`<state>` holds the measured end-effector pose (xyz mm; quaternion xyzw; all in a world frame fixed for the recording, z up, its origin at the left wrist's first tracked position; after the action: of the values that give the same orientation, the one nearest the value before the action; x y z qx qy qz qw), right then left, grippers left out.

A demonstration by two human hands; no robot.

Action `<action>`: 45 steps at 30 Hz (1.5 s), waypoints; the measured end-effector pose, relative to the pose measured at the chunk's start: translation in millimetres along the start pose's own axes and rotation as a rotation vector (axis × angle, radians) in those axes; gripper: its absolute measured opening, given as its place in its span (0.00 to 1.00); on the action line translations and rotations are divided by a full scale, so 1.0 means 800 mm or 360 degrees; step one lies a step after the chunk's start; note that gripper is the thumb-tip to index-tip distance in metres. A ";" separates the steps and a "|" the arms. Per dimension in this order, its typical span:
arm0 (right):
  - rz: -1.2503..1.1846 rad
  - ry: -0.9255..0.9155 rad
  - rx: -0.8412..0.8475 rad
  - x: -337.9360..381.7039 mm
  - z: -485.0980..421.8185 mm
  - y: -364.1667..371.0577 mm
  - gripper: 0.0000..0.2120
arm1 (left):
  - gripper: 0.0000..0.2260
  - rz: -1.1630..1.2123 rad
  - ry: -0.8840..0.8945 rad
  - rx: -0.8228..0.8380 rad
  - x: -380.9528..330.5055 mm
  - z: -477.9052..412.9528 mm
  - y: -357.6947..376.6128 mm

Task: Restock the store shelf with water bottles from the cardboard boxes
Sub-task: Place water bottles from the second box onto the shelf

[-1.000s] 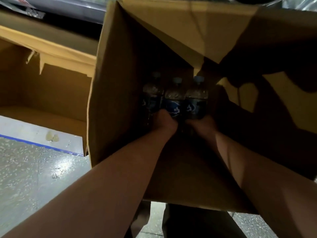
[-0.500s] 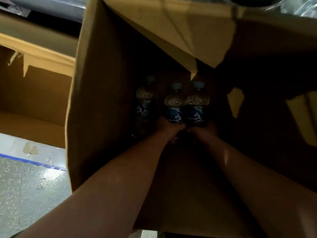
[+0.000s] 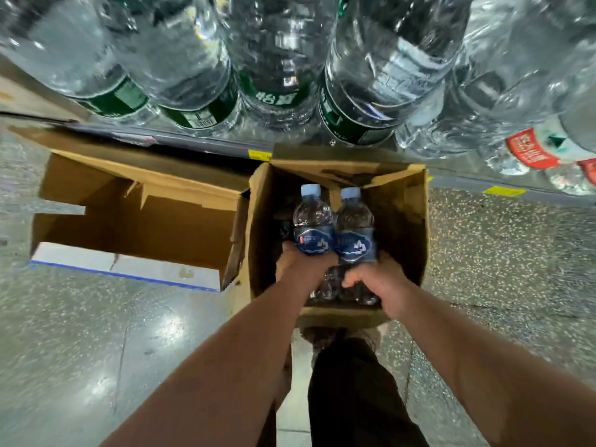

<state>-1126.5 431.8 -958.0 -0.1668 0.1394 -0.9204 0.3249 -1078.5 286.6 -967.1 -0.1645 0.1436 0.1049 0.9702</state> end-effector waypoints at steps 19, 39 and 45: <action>-0.0469 -0.0922 0.0410 0.087 0.328 -0.037 0.28 | 0.30 0.0210 0.0688 -0.0184 -0.065 0.273 -0.186; -0.0707 -0.1914 0.0100 0.225 0.805 0.083 0.25 | 0.25 0.0451 0.1713 -0.0629 -0.087 0.628 -0.573; -0.0737 -0.2090 0.0114 0.248 0.911 0.083 0.28 | 0.26 0.0645 0.1915 -0.0622 -0.087 0.721 -0.631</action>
<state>-945.6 146.0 -278.9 -0.7034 -0.1555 -0.6787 0.1426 -875.9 10.8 -277.3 -0.3369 0.6668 0.1993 0.6341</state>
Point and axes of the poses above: each hand's wrist, its own z-axis away from the middle knuckle, its own y-axis out of the palm, x = y × z, the point moved 3 cm from there along -z, towards the middle knuckle, and after that the axes turned 5 degrees about z, right-handed, at the moved point
